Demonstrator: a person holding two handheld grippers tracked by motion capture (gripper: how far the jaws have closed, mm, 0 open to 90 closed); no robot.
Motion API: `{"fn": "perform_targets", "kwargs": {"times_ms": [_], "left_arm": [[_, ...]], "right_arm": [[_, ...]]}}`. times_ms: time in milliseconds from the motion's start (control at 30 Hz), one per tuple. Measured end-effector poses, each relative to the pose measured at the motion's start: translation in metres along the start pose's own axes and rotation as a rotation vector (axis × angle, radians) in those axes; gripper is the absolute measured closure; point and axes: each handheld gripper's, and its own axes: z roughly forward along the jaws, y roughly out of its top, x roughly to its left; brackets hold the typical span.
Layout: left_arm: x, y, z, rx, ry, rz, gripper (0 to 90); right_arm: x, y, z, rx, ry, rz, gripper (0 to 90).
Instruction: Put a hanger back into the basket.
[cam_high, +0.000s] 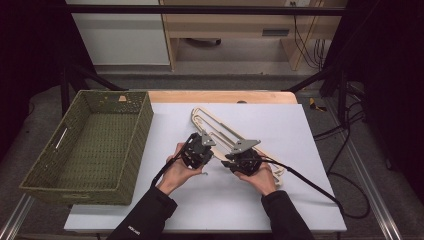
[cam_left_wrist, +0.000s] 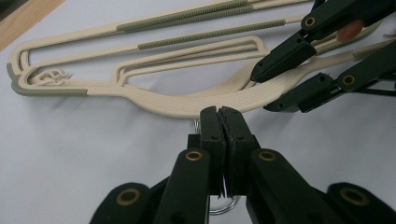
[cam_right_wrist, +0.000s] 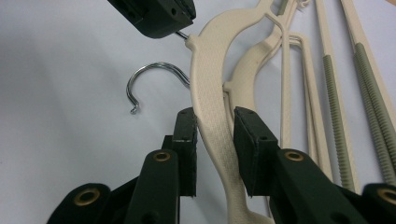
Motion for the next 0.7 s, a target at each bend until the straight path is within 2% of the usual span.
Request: {"fn": "perform_targets", "kwargs": {"times_ms": [67,133,200,267,333,400,467,567,700], "left_arm": [[0.001,0.000,-0.005,-0.019,-0.014,-0.003,83.9],[0.003,0.001,-0.013,-0.054,-0.025,-0.013,75.5],[0.005,0.000,-0.024,-0.107,-0.039,-0.037,66.8],[0.008,-0.001,-0.035,-0.160,-0.031,-0.055,55.8],[0.012,-0.004,-0.048,-0.214,-0.027,-0.063,45.5],[0.016,-0.007,-0.061,-0.269,-0.043,-0.084,35.5],[0.021,-0.012,-0.074,-0.308,-0.042,-0.086,27.8],[0.027,-0.021,-0.090,-0.352,-0.012,-0.101,20.7],[0.033,-0.036,-0.102,-0.371,0.005,-0.131,16.0]], "right_arm": [[0.000,0.000,-0.002,0.000,0.001,-0.019,72.0],[0.000,0.000,-0.003,-0.004,-0.016,-0.026,72.5],[-0.001,0.000,-0.004,-0.009,-0.016,-0.033,73.0],[-0.001,0.001,-0.007,-0.009,-0.024,-0.043,73.7],[-0.002,0.002,-0.010,-0.024,-0.026,-0.046,75.0],[-0.003,0.003,-0.014,-0.045,-0.029,-0.039,76.7],[-0.004,0.005,-0.020,-0.047,-0.033,-0.045,78.1],[-0.007,0.006,-0.028,-0.058,-0.059,-0.042,79.4],[-0.013,0.006,-0.039,-0.074,-0.106,-0.028,81.1]]}}
